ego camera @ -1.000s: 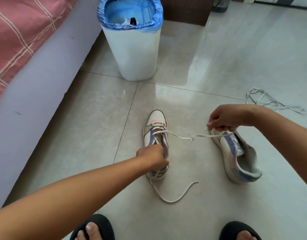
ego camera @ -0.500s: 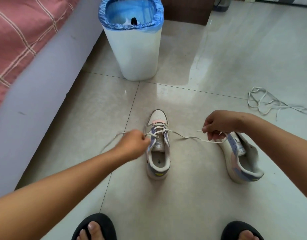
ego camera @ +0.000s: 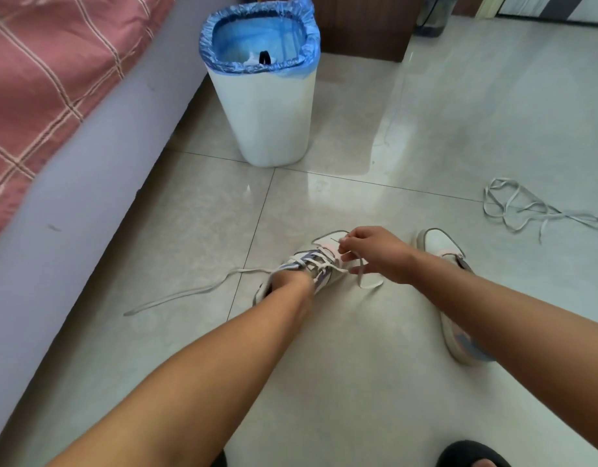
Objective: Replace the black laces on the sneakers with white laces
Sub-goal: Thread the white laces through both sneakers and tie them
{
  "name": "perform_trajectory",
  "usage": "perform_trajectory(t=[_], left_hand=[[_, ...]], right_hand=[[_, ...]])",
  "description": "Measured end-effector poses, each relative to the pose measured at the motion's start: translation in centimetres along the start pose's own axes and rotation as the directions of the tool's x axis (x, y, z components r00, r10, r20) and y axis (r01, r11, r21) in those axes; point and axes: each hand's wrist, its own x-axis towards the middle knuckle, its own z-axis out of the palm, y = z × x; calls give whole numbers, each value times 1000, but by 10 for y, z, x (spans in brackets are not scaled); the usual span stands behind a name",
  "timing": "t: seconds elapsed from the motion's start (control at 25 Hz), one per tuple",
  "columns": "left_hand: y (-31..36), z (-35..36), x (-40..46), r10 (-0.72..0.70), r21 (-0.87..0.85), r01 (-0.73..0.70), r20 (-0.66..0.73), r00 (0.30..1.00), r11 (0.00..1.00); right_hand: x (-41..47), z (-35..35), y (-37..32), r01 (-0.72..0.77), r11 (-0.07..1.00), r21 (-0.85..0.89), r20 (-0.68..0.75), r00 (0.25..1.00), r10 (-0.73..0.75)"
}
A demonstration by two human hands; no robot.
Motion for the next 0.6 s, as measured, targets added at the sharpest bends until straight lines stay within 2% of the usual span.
perform_trajectory(t=[0.04,0.08,0.12,0.2,0.28,0.36,0.52,0.6], left_hand=[[1,1,7,-37,19,37,-5,999,999],[-1,-4,12,-4,34,4,18,1000,999],[6,-13,-7,-2,-8,3,106,994,1000],[11,-19,-19,22,41,-28,144,989,999],[19,-23,-23,46,-8,-46,165,985,999],[26,-26,-19,44,25,-50,197,979,998],[46,-22,-25,-14,54,-8,396,918,999],[57,-21,-29,38,40,-65,471,881,997]], right_hand=[[2,7,-1,15,999,35,-19,1000,-15],[4,13,0,31,998,63,-36,999,-29],[6,19,2,47,996,81,-41,998,-44],[8,28,7,76,995,62,-40,997,-73],[9,32,11,98,995,35,-64,993,-96],[7,34,9,124,992,40,-91,989,-120],[-2,30,2,261,965,-30,-146,954,-263],[-5,25,0,339,939,-53,-198,918,-343]])
